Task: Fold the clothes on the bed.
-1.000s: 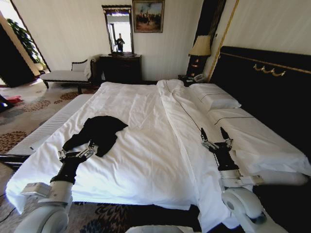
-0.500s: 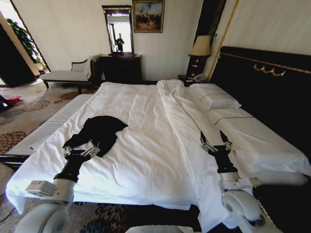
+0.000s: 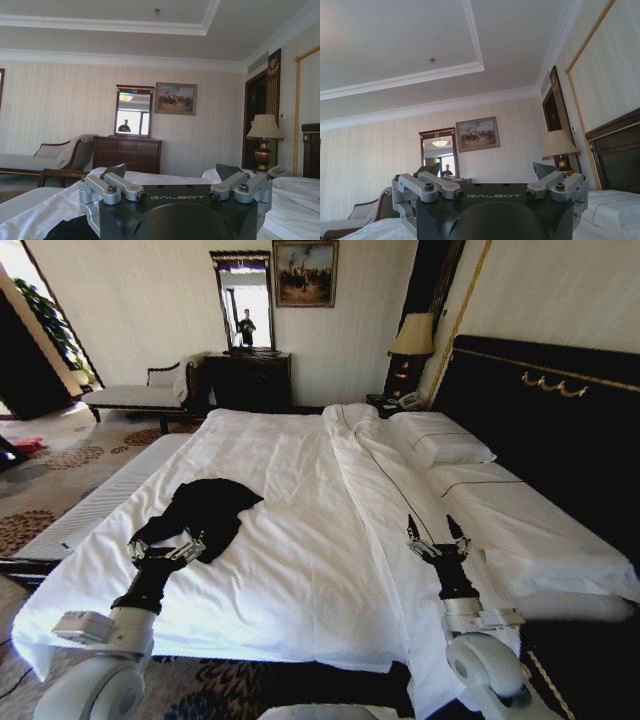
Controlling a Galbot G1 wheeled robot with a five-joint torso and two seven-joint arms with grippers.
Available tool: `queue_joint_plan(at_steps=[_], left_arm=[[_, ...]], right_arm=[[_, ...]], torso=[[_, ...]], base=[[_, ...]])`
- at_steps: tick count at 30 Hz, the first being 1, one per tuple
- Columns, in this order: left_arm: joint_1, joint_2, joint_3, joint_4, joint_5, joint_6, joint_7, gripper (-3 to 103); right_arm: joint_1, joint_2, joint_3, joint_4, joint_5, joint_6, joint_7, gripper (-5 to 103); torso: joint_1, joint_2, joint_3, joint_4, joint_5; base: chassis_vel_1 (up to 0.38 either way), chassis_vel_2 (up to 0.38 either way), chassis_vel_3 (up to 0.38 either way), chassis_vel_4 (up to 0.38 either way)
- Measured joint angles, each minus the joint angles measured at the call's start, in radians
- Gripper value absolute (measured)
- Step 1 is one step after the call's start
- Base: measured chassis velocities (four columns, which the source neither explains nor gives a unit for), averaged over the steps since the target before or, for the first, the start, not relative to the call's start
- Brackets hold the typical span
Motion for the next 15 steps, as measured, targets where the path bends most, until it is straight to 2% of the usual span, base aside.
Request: queue_joint_plan(at_steps=[15], left_arm=[[-0.026,0.018,0.006,0.032,0.000,-0.005,0.000,100]], right_arm=[[0.053,0.052,-0.040,-0.054,0.002,0.004,0.002,100]], torso=[[0.000,0.000,0.000,0.0000,0.0000]], base=[[0.003,0.002,-0.003,-0.001]])
